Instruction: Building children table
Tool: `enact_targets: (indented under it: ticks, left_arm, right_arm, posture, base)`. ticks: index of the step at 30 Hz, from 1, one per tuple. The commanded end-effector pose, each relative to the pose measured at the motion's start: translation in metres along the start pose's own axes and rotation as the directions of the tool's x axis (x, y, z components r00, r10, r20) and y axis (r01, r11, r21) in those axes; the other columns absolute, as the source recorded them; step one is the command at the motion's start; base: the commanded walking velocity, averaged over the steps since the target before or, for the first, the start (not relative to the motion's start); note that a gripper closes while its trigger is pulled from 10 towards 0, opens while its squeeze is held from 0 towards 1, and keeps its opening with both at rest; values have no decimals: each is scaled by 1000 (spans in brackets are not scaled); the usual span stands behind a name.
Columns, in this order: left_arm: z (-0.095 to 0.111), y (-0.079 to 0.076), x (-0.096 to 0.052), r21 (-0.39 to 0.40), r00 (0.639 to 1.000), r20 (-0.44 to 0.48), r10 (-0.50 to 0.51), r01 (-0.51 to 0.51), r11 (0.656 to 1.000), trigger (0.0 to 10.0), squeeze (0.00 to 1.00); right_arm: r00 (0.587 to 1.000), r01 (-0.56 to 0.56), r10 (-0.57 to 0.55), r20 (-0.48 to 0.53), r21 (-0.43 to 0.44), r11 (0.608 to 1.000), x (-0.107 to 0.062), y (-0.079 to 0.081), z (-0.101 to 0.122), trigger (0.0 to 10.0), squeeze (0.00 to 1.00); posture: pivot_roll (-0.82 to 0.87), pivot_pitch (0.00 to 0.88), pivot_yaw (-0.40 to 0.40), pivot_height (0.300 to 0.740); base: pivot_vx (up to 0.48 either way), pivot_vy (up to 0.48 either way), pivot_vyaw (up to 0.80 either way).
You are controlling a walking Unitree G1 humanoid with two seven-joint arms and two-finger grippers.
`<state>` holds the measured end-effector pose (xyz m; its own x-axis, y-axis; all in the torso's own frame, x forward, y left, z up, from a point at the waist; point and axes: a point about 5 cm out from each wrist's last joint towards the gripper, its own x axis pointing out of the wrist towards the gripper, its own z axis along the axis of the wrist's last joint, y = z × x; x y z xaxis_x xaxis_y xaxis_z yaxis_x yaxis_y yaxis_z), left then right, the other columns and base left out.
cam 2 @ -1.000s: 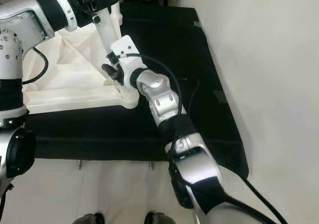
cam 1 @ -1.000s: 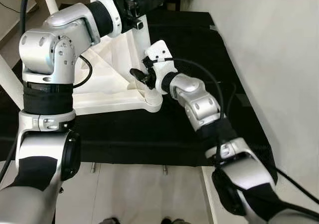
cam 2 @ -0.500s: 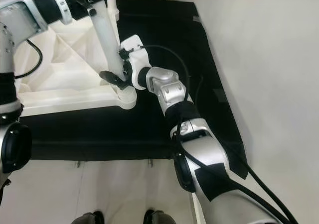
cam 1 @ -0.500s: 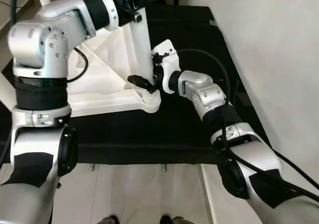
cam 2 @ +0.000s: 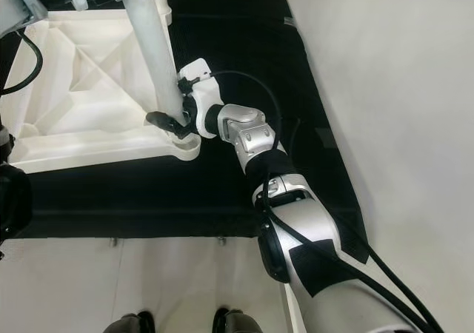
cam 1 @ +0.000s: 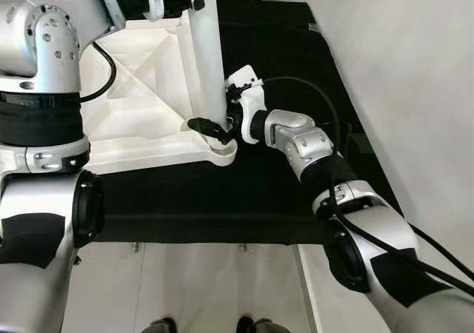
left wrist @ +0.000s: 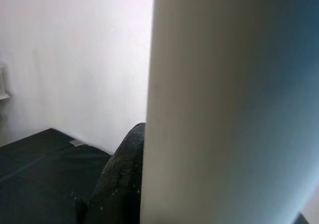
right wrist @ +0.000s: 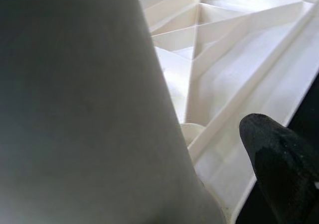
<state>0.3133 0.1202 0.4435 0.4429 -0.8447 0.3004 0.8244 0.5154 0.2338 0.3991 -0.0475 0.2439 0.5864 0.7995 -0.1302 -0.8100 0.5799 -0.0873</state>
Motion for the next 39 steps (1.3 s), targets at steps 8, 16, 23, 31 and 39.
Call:
enact_targets:
  ticks: [8,16,23,31,39]
  left_arm:
    - [3,-26,3,-91,947,53,-316,320,943,0,0]
    - [8,-31,-2,-125,904,105,-415,426,896,0,0]
    - [18,-36,-5,-133,856,144,-497,514,847,0,0]
    - [17,-41,-7,-93,814,134,-565,577,811,0,0]
    - [15,-31,-3,-61,917,141,-374,385,921,10000,1000]
  right_arm:
    - [913,-337,330,241,-13,942,-2,24,37,0,0]
    - [779,-593,605,167,-119,796,-14,50,24,0,0]
    - [718,-681,692,66,-133,720,-17,64,7,0,0]
    - [772,-635,636,9,-35,772,-13,74,-11,0,0]
    - [911,-411,405,75,85,908,-5,62,-17,0,0]
  posture:
    - [-46,147,-96,740]
    - [-57,126,-93,740]
    - [-62,103,-87,740]
    - [-69,72,-81,740]
    - [-81,45,-77,740]
  base:
    - [0,0,0]
    - [0,0,0]
    - [0,0,0]
    - [0,0,0]
    - [0,0,0]
